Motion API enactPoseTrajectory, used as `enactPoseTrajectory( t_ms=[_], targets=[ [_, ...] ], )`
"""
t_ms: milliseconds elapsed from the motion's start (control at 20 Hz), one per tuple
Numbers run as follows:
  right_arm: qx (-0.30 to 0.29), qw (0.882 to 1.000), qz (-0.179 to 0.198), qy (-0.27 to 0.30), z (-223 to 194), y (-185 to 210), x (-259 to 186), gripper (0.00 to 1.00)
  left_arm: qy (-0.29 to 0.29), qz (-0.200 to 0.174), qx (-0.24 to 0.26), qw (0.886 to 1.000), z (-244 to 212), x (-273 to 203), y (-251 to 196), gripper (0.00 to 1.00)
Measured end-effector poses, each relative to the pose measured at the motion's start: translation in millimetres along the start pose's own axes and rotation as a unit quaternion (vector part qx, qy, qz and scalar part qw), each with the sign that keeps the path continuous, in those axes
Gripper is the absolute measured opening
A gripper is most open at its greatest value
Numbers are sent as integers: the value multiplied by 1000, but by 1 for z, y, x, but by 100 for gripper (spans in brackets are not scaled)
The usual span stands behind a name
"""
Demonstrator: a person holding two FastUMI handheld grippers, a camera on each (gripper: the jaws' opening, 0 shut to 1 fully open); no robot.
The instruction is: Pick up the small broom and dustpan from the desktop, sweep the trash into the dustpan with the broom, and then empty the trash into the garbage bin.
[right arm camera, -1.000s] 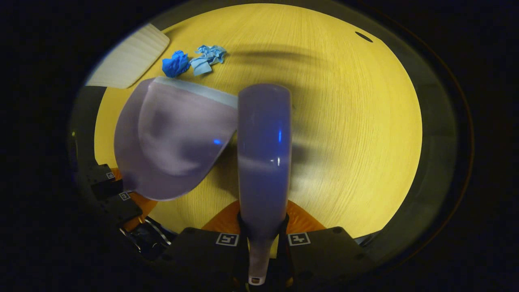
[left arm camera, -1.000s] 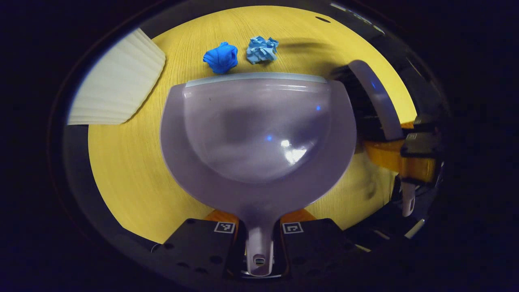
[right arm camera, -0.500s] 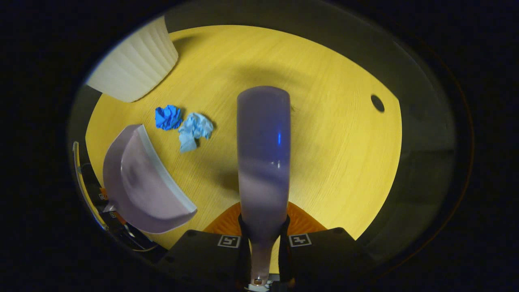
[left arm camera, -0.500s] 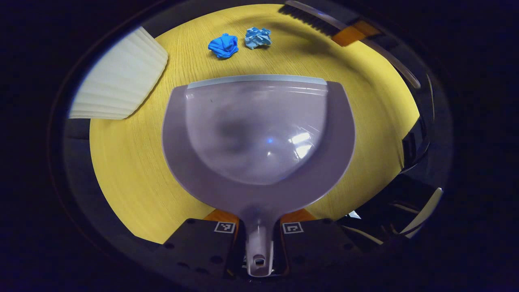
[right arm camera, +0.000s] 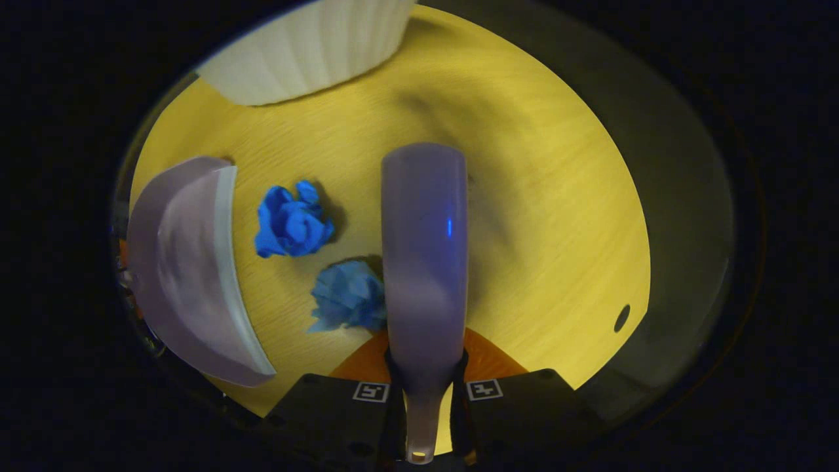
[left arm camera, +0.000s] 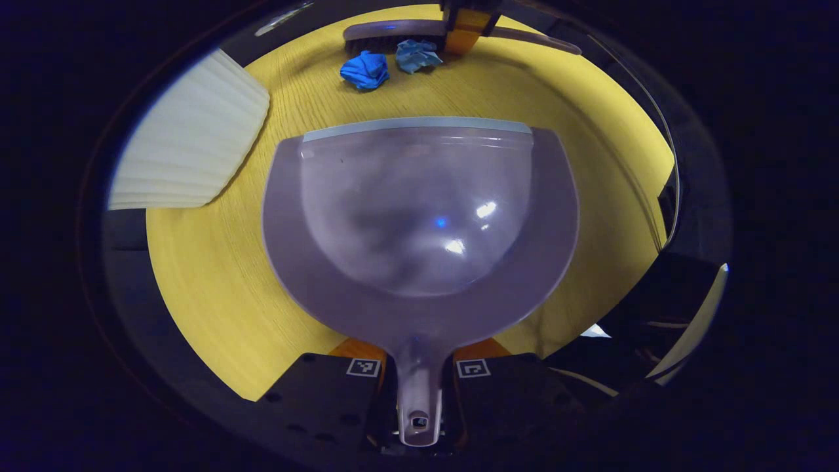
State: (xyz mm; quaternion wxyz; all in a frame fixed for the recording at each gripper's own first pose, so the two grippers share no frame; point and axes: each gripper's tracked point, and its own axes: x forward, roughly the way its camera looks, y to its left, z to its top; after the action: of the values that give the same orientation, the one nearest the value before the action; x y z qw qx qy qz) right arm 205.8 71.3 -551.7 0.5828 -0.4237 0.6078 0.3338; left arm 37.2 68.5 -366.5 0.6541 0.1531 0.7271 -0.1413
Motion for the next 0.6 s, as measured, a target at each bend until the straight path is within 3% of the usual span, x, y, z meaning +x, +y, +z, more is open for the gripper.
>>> enactPoseTrajectory(
  t_ms=[100, 200, 250, 300, 450, 500, 600],
  targets=[
    [-42, 999, 24, 4, 0, 14, -11, 28, 0, 0, 6, 1000, -2, 1, 1, 25],
    [-78, 994, 78, 17, -9, 38, -25, 28, -4, -1, 9, 1000, 1, 2, 0, 26],
    [-98, 991, 88, 21, -13, 43, -31, 28, -1, 0, 18, 1000, 1, 0, 0, 25],
    [-114, 989, 91, 13, -17, 28, -30, 29, -2, 3, 23, 1000, -2, 1, 2, 25],
    [-91, 977, 194, 18, -28, 63, -31, 29, -13, 4, 32, 999, -3, 3, 2, 25],
    [-85, 971, 224, 18, -33, 71, -30, 24, -21, 5, 39, 999, -2, 3, 2, 25],
    [-61, 959, 275, 26, -43, 84, -33, 28, -31, 8, 54, 998, -2, 6, 3, 25]
  ],
)
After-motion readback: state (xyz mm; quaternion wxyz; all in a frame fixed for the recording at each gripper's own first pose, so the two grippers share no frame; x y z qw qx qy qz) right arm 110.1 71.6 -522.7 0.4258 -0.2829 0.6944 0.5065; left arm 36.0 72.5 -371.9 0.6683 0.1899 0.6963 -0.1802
